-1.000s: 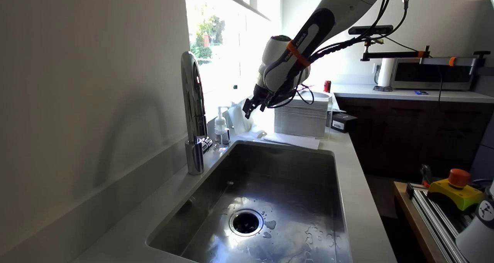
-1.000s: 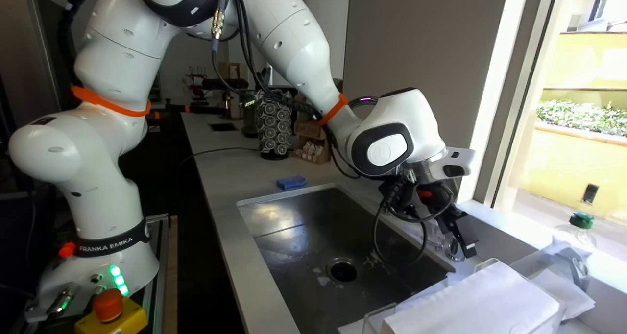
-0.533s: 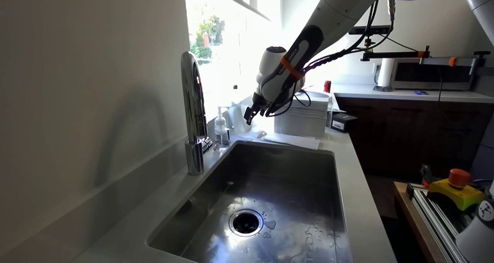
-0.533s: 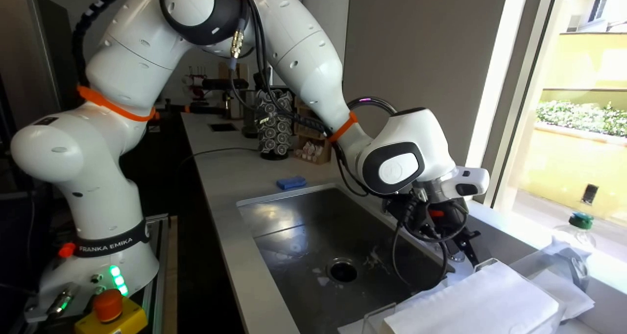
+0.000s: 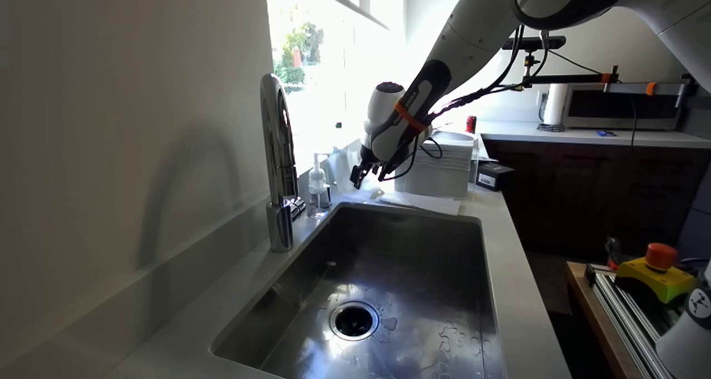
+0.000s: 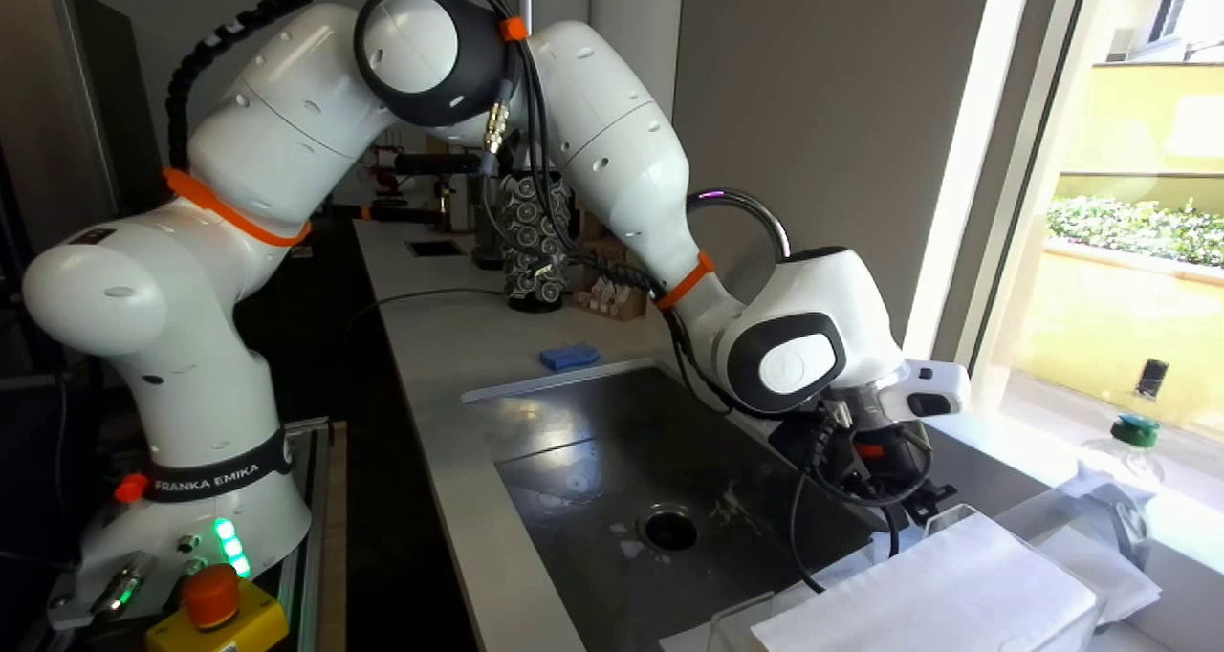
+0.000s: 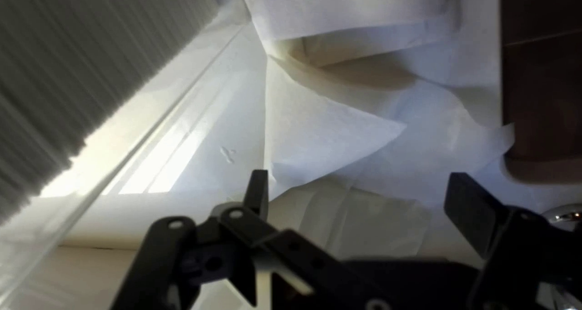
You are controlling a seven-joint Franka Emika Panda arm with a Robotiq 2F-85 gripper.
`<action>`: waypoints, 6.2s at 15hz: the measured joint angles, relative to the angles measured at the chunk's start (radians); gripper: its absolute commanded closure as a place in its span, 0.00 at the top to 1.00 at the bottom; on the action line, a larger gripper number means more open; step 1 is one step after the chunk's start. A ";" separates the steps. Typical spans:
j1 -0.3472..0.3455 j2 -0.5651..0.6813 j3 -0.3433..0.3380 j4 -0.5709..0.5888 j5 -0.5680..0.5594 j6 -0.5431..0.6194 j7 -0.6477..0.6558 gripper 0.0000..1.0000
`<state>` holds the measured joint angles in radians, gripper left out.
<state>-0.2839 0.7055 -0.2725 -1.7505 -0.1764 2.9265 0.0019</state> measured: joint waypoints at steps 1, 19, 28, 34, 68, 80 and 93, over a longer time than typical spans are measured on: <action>0.007 0.011 -0.010 0.008 0.000 0.000 0.001 1.00; 0.041 0.109 -0.059 0.079 0.002 0.000 0.034 0.50; 0.039 0.123 -0.056 0.097 0.010 0.000 0.037 0.00; 0.041 0.100 -0.050 0.100 0.010 0.000 0.036 0.02; 0.034 -0.390 0.221 -0.303 0.290 -0.757 -0.447 0.07; 0.028 -0.227 0.246 -0.231 0.322 -0.757 -0.514 0.02; 0.018 0.044 0.310 -0.001 0.325 -0.706 -0.577 0.02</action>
<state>-0.2655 0.7498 0.0378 -1.7520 0.1481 2.2208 -0.5747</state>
